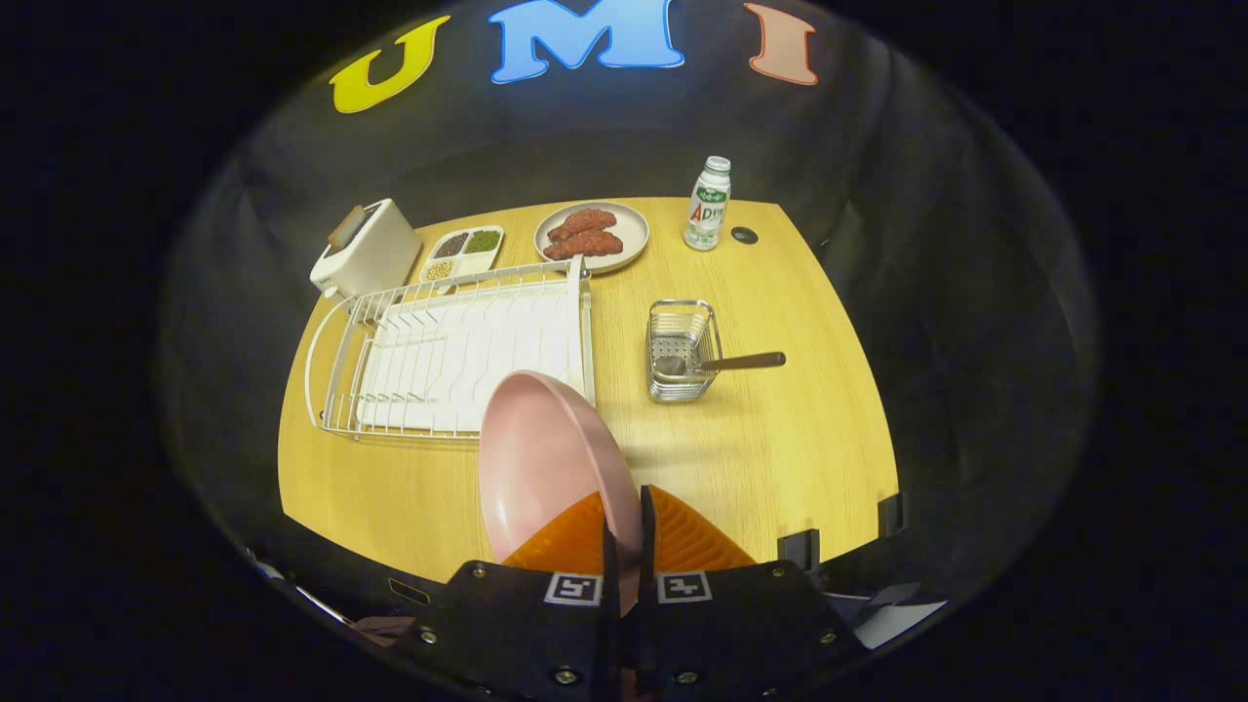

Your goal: Take the plate from the dish rack, then take the spoon from the basket and place it into the plate.

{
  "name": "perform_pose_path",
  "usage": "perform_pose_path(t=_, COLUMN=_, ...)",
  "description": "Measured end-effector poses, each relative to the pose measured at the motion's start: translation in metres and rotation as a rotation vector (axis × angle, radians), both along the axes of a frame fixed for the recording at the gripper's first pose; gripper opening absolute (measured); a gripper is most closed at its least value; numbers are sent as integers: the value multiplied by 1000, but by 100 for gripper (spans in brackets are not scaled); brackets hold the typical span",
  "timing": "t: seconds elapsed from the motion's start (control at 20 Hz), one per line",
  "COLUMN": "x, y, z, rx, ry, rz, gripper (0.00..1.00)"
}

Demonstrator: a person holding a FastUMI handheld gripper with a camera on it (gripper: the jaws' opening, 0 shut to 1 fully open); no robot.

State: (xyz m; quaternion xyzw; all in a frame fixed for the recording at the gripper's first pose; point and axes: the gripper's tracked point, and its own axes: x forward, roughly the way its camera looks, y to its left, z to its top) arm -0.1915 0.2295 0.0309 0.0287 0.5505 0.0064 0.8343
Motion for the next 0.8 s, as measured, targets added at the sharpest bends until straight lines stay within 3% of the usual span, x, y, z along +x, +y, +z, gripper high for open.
perform_pose_path(t=0.45, x=-35, y=26, z=-73, rx=124, ry=144, rz=46, gripper=6)
perform_pose_path(t=0.65, x=-38, y=23, z=-96, rx=140, ry=143, rz=80, gripper=7)
perform_pose_path(t=0.8, x=-39, y=27, z=-106, rx=222, ry=141, rz=84, gripper=6)
